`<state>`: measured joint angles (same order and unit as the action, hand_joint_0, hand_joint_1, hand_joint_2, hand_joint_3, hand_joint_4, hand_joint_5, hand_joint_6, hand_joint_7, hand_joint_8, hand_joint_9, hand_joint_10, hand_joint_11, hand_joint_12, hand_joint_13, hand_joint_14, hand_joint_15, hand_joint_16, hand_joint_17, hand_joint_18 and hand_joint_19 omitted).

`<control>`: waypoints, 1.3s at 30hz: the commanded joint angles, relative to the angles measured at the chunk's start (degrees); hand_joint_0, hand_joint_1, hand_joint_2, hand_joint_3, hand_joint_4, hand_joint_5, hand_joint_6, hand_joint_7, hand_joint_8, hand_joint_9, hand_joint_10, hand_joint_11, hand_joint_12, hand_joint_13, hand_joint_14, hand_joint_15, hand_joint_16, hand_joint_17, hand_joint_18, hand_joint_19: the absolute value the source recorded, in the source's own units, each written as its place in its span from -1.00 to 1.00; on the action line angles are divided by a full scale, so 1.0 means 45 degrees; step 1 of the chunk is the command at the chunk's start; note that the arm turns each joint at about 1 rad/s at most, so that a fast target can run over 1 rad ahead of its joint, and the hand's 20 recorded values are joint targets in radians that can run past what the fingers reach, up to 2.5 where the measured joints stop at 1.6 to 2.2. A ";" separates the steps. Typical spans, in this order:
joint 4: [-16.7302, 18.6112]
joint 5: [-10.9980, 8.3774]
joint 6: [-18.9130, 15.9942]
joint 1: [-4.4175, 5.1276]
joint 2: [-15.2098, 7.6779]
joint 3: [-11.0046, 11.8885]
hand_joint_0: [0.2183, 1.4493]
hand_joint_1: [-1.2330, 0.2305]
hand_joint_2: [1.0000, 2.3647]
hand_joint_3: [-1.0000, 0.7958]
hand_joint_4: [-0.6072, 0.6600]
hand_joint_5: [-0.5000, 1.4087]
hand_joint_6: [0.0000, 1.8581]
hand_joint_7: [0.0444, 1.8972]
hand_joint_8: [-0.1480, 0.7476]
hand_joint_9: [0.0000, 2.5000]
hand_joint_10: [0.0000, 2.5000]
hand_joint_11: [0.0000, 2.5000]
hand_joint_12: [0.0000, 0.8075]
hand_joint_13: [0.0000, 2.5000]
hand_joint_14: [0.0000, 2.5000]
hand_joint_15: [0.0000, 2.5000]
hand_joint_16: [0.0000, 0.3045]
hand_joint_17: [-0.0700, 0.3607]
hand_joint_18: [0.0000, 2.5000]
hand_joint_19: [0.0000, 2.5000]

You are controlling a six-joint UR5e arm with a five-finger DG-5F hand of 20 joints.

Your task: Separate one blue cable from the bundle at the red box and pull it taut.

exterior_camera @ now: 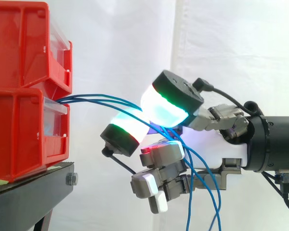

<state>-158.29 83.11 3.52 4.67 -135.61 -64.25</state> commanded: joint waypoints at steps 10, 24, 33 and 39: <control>-0.0020 0.0007 0.0000 -0.0003 0.0000 0.0020 -0.44 -0.14 -1.00 -0.44 0.03 -0.61 -0.07 0.21 -0.04 0.05 -0.98 0.08 -0.04 -0.22 -0.98 -0.25 -0.68 -0.17 -0.29 -0.29; -0.0020 -0.0012 0.0000 0.0017 0.0000 0.0020 -0.34 -0.25 -1.00 -0.44 0.02 -0.60 -0.06 0.30 -0.05 0.07 -0.98 0.09 -0.04 -0.21 -0.97 -0.25 -0.69 -0.19 -0.29 -0.29; -0.0020 -0.0012 0.0000 0.0017 0.0000 0.0020 -0.34 0.01 -1.00 -0.44 0.13 -0.55 -0.13 0.36 0.02 0.14 -0.97 -0.11 -0.08 -0.18 -0.98 -0.28 -0.70 -0.19 -0.27 -0.28; -0.0078 -0.0012 0.0000 -0.0003 0.0019 0.0020 -0.36 0.08 -1.00 -0.44 0.13 -0.55 -0.15 0.38 0.01 0.14 -0.97 -0.09 -0.06 -0.18 -0.97 -0.26 -0.69 -0.19 -0.28 -0.28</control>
<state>-158.53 83.05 3.51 4.69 -135.56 -64.16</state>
